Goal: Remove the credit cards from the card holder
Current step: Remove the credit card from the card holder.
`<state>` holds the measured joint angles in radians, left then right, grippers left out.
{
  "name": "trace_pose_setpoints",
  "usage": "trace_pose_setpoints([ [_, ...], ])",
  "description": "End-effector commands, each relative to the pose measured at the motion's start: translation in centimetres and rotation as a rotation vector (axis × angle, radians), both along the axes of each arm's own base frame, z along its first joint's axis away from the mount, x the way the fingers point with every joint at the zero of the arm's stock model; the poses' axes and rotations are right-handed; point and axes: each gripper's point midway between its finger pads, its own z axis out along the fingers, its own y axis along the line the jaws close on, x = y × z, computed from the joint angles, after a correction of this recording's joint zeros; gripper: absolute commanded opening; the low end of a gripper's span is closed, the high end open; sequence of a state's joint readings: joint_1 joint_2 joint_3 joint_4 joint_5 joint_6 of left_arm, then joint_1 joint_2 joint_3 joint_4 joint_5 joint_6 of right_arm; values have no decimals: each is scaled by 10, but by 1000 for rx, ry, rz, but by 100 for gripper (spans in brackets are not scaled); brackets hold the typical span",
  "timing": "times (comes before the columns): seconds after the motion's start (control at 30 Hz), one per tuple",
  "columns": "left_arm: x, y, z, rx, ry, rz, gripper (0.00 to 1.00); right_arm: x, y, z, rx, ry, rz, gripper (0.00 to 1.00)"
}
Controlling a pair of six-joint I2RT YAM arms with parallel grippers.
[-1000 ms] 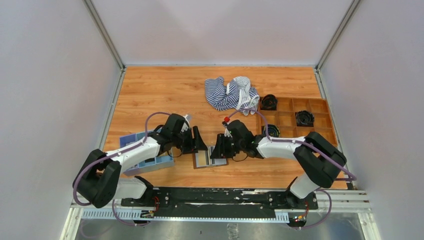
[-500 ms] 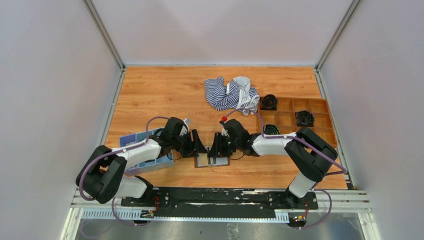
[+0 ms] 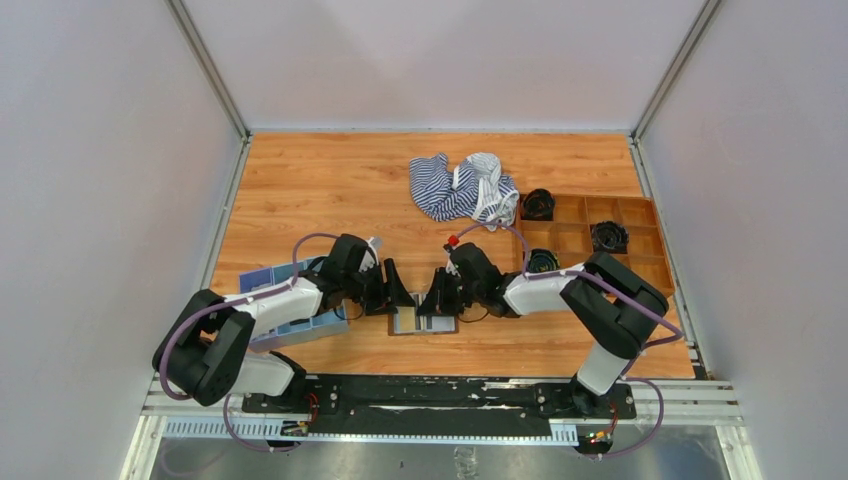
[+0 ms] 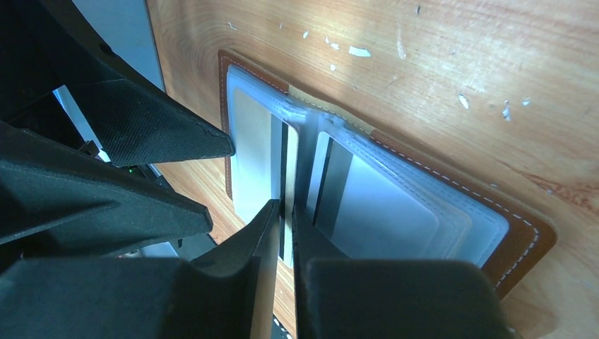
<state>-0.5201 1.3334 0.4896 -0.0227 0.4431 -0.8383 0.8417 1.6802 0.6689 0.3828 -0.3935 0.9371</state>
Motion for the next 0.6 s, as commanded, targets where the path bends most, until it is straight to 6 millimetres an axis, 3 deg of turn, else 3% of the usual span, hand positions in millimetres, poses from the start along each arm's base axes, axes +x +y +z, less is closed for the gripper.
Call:
trace_pose_setpoints([
  [0.0,-3,6,-9,30,14,-7,62,2,-3,2,32,2,-38,12],
  [0.1,-3,7,-10,32,18,-7,62,2,-6,2,41,1,-52,1],
  [0.57,1,15,-10,50,8,16,62,-4,-28,-1,26,27,-78,0],
])
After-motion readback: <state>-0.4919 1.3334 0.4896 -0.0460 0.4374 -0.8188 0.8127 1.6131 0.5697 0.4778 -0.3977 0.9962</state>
